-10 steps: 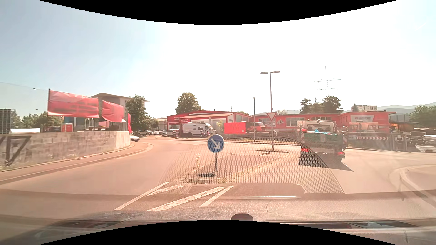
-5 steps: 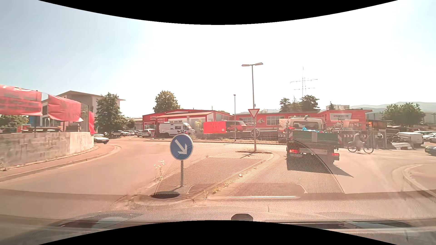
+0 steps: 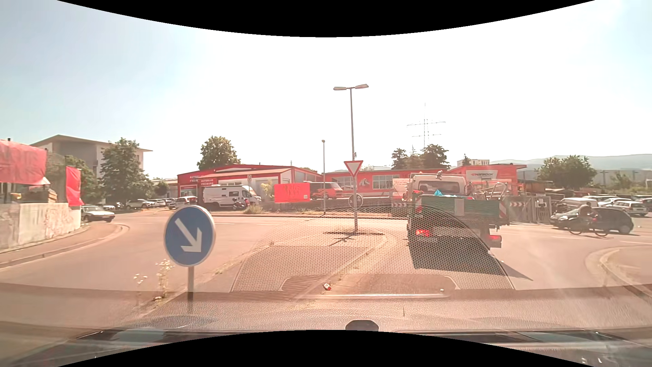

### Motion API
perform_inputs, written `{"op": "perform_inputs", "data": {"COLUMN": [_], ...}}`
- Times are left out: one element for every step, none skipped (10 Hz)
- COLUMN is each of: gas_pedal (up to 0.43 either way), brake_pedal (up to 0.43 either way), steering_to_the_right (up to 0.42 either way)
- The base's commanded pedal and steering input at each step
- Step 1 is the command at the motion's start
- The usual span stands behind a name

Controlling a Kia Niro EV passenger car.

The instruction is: Follow the waypoints while adhering to traffic rules and regulations

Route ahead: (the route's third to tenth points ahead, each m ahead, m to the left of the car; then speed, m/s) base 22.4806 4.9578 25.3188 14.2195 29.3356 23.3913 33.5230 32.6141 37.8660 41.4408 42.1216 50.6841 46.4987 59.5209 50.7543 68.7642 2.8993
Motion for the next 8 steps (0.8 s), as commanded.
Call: {"op": "perform_inputs", "data": {"gas_pedal": [0.0, 0.0, 0.0, 0.0, 0.0, 0.0, 0.0, 0.0], "brake_pedal": [0.165, 0.165, 0.165, 0.171, 0.177, 0.183, 0.189, 0.195], "steering_to_the_right": [0.241, 0.243, 0.244, 0.245, 0.246, 0.247, 0.249, 0.249]}}
